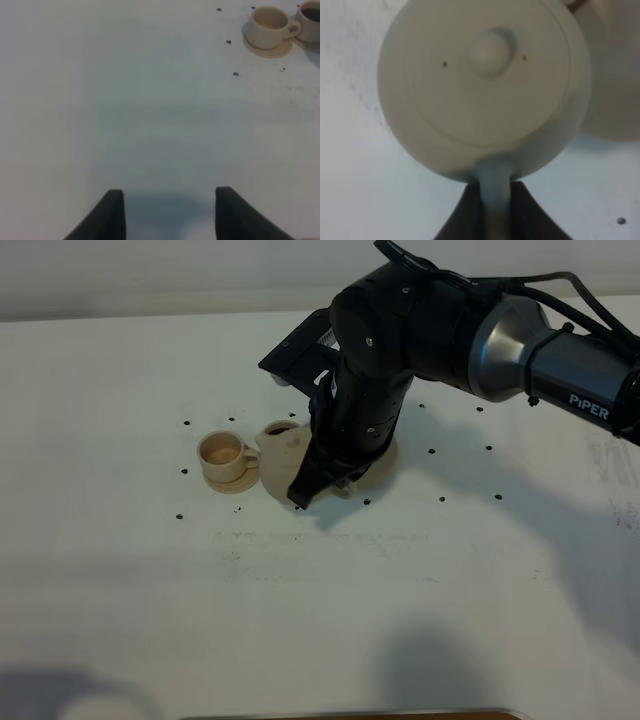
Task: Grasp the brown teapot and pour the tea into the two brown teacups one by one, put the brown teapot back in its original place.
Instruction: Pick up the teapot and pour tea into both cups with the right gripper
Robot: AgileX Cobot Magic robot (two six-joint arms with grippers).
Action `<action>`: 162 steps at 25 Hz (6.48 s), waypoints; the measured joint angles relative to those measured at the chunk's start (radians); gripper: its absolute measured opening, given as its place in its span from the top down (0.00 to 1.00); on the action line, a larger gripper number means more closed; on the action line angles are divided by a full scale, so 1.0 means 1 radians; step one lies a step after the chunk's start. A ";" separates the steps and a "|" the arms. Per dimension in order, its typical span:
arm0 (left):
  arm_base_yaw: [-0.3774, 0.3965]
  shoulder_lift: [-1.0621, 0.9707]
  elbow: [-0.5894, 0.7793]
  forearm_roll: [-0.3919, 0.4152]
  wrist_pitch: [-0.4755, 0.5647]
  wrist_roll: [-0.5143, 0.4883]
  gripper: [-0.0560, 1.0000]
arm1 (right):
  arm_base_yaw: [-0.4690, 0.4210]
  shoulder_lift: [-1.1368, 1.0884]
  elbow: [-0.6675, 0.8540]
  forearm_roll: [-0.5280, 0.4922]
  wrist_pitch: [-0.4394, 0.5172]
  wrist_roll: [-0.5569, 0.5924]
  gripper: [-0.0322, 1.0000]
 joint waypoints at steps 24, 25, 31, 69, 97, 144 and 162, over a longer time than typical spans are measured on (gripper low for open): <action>0.000 0.000 0.000 0.000 0.000 0.000 0.50 | 0.000 0.003 0.272 0.016 -0.391 0.208 0.89; 0.000 0.000 0.000 0.000 0.000 0.000 0.50 | 0.000 0.007 0.288 0.024 -0.407 0.208 0.89; 0.000 0.000 0.000 0.000 0.000 0.000 0.50 | 0.000 0.010 0.357 0.062 -0.480 0.208 0.89; 0.000 0.000 0.000 0.000 0.000 0.000 0.50 | 0.061 -0.057 0.158 -0.259 -0.290 0.063 0.89; 0.000 0.000 0.000 0.000 0.000 0.000 0.50 | 0.059 -0.005 0.015 -0.321 -0.291 -0.268 0.89; 0.000 0.000 0.000 0.000 0.000 0.000 0.50 | -0.081 0.252 -0.334 -0.114 -0.399 -0.990 0.89; 0.000 0.000 0.000 0.000 0.000 0.000 0.50 | -0.081 0.255 -0.334 -0.085 -0.496 -1.124 0.89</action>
